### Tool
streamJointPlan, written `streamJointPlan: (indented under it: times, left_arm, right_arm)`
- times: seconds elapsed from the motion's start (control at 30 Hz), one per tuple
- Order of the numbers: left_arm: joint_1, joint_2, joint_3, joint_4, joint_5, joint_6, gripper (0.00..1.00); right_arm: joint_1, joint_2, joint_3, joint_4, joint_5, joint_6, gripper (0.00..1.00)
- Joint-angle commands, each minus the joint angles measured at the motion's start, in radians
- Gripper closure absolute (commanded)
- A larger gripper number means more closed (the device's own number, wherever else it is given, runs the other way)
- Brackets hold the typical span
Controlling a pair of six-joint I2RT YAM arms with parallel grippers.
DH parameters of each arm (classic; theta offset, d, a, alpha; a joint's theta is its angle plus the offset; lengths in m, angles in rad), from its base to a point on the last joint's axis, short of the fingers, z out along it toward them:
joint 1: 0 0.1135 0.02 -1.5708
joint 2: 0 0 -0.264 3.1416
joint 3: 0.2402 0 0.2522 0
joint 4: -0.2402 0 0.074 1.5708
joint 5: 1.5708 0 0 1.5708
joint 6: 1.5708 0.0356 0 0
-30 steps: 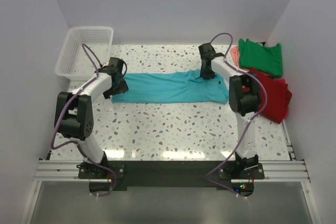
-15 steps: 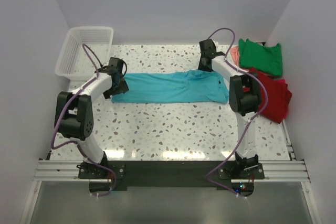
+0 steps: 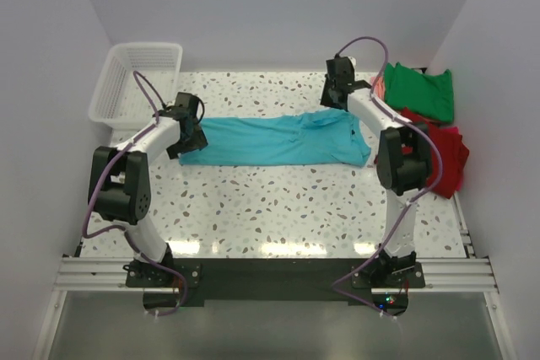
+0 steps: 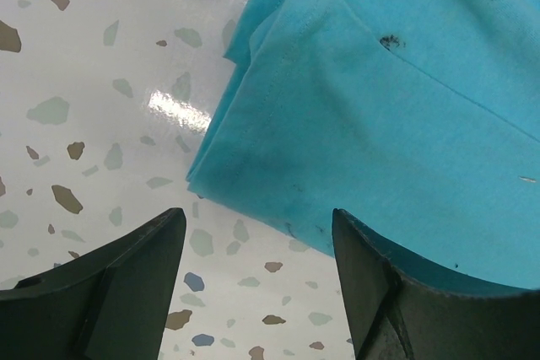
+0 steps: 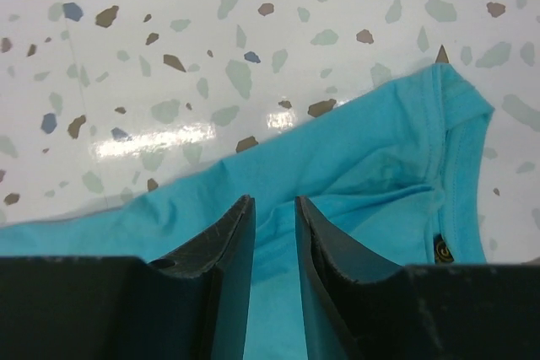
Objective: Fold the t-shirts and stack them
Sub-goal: Fold the tshirt
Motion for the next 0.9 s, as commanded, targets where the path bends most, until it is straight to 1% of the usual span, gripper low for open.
streamJointPlan:
  times: [0.0,0.17,0.37,0.53,0.87]
  left_arm:
    - [0.007,0.017,0.030,0.034,0.013,0.024,0.25]
    - [0.006,0.033,0.030,0.044,0.022,0.027,0.25]
    - [0.007,0.040,0.032,0.047,0.025,0.028,0.25]
    - [0.007,0.042,0.029,0.050,0.025,0.033,0.25]
    - [0.007,0.044,0.026,0.053,0.025,0.036,0.25]
  right_arm:
    - [-0.005,-0.185,-0.073,-0.055,-0.044,-0.017,0.68]
    - [-0.003,-0.237,-0.151,-0.101,-0.095,-0.010,0.68]
    - [0.017,-0.221,-0.203,-0.113,-0.124,-0.016,0.68]
    - [0.029,-0.188,-0.208,-0.105,-0.158,-0.011,0.67]
    - [0.038,-0.070,-0.141,-0.124,-0.179,-0.003,0.68]
